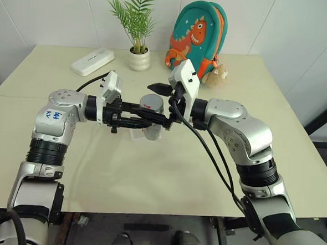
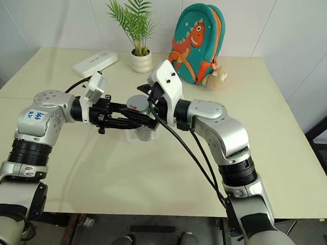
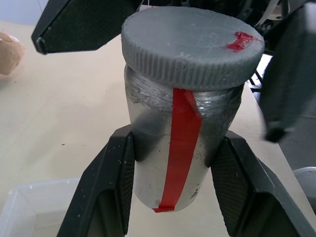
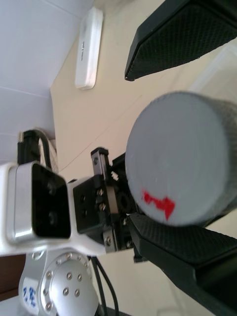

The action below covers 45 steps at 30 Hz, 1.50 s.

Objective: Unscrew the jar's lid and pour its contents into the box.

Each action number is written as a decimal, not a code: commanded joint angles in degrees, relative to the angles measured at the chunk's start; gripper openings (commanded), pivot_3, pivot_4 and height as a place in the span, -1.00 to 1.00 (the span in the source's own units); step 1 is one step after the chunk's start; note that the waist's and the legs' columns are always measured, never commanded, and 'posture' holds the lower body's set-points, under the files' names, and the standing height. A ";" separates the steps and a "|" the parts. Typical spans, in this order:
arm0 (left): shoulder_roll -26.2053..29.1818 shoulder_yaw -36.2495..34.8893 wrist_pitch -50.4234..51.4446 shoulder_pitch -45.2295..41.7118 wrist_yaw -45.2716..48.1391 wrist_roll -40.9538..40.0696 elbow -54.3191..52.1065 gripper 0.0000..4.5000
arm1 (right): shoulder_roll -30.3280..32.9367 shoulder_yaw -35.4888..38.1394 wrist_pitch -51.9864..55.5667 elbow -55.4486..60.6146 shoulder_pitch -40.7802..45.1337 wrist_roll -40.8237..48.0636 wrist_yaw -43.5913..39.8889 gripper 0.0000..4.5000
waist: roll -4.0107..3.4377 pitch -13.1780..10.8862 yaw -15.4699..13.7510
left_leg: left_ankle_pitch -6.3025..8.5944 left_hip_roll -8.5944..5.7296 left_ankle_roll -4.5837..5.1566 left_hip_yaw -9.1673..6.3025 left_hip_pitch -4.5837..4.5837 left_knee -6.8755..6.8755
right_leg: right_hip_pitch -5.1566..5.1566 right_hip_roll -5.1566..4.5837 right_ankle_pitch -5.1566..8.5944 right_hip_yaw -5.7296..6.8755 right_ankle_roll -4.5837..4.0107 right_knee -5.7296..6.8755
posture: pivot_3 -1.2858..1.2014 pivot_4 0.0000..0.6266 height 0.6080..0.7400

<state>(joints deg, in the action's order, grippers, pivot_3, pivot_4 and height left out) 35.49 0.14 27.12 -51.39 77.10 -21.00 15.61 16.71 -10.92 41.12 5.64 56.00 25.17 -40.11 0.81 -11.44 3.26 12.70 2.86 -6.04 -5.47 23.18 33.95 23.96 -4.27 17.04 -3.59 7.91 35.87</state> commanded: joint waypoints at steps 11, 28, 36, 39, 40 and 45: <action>2.15 -1.74 -0.42 0.67 -0.44 -1.59 -2.11 -0.17 | 1.90 3.80 -1.69 -0.62 2.12 0.45 -2.12 1.00 | -0.01 -0.01 -0.07 | 0.00 0.00 0.00 0.00 0.00 0.00 | 0.02 0.00 0.01 0.00 -0.01 0.04 | 0.03 -0.52 1.00; 1.26 -3.50 -2.85 1.11 -2.85 -1.94 1.86 -0.17 | 11.52 10.40 8.57 11.43 -2.47 7.20 -1.47 1.00 | -0.01 -0.02 -0.15 | 0.00 0.00 0.00 0.00 0.01 0.01 | 0.02 0.00 0.02 0.00 -0.01 0.02 | 0.03 -0.52 1.00; 0.07 -2.83 -3.96 0.15 -2.68 -2.22 4.21 -0.17 | 6.68 12.38 10.51 12.13 0.64 11.80 2.22 1.00 | -0.03 -0.04 -0.03 | 0.00 0.00 0.00 0.01 0.00 0.02 | 0.02 0.00 0.03 -0.01 -0.01 0.08 | 0.03 -0.52 1.00; -0.70 -2.16 -4.31 -0.54 -2.11 -2.10 4.78 -0.17 | 2.56 10.48 8.49 9.51 1.78 10.28 4.01 1.00 | -0.03 -0.04 -0.06 | -0.03 0.00 0.05 0.00 -0.01 0.02 | 0.02 0.00 0.03 0.00 -0.02 0.11 | 0.03 -0.52 1.00; -1.01 -1.92 -4.42 -0.86 -1.89 -2.02 4.95 -0.17 | 1.16 9.68 7.56 8.36 2.09 9.64 4.30 1.00 | -0.03 -0.04 -0.07 | -0.03 0.00 0.05 0.00 0.00 0.02 | 0.02 0.00 0.02 0.00 -0.01 0.11 | 0.03 -0.52 1.00; -2.14 -0.66 -5.24 -1.79 -0.83 -1.71 4.84 -0.17 | -2.62 5.97 3.77 3.42 2.35 7.69 2.06 1.00 | -0.04 -0.04 -0.09 | -0.04 0.00 0.04 0.00 0.00 0.02 | 0.02 0.00 0.02 0.00 -0.01 0.10 | 0.03 -0.52 1.00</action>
<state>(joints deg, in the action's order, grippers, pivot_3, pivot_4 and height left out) 33.64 -0.60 22.91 -51.73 75.44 -22.23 21.32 14.57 -4.63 47.21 9.21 57.20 33.23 -36.83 0.77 -11.48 3.17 12.66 2.86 -6.00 -5.47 23.18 33.97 23.98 -4.28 17.06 -3.60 7.90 35.96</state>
